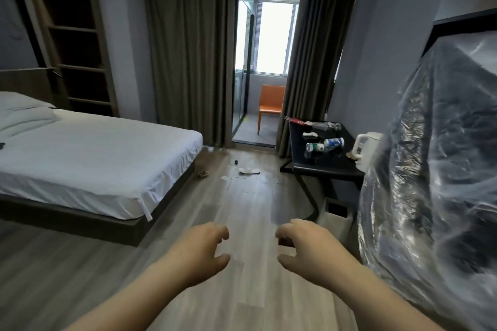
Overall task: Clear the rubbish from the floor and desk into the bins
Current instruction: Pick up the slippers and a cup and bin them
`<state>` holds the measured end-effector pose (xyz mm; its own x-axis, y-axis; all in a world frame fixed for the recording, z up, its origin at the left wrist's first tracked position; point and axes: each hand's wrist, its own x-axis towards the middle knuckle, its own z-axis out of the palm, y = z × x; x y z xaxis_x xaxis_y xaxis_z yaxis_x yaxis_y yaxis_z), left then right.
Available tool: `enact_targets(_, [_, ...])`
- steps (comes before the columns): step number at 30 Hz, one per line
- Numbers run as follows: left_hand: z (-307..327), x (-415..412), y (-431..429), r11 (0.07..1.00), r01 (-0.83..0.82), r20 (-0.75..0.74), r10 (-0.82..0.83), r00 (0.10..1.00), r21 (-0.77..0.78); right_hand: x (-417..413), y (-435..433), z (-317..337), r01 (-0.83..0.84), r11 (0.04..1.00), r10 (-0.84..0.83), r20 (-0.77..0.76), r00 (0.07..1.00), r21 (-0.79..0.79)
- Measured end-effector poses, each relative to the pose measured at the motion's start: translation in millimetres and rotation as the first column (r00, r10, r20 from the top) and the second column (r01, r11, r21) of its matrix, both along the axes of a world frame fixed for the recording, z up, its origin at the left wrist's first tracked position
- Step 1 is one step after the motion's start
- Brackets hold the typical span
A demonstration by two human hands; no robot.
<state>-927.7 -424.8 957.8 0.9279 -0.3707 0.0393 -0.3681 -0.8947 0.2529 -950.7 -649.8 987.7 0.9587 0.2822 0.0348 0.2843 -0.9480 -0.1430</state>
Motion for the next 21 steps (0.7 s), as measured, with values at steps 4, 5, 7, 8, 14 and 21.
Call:
enact_targets(4, [4,87,21,1.0,0.0,-0.007,0.0,1.0,0.015,83,18,2,0.015,1.0,-0.015,-0.034,0.999,0.007])
enact_targets(5, [6,108,25,1.0,0.003,-0.006,-0.003,1.0,0.019,102,22,2,0.019,1.0,-0.018,-0.038,0.999,0.013])
enact_targets(7, [8,149,30,1.0,0.013,-0.002,-0.012,1.0,0.023,139,26,0,0.032,0.999,-0.03,-0.05,0.998,0.025])
enact_targets(8, [7,168,30,1.0,0.015,-0.009,-0.015,1.0,0.021,156,27,-2,0.04,0.999,-0.039,-0.061,0.997,0.026])
enact_targets(14, [-5,276,14,0.999,0.04,-0.054,-0.038,0.998,0.034,262,12,-15,0.062,0.997,-0.059,-0.092,0.994,0.035])
enact_targets(21, [-13,417,-22,0.998,0.001,-0.037,0.001,0.999,0.057,417,-28,-28,0.028,0.999,-0.026,-0.052,0.998,0.044])
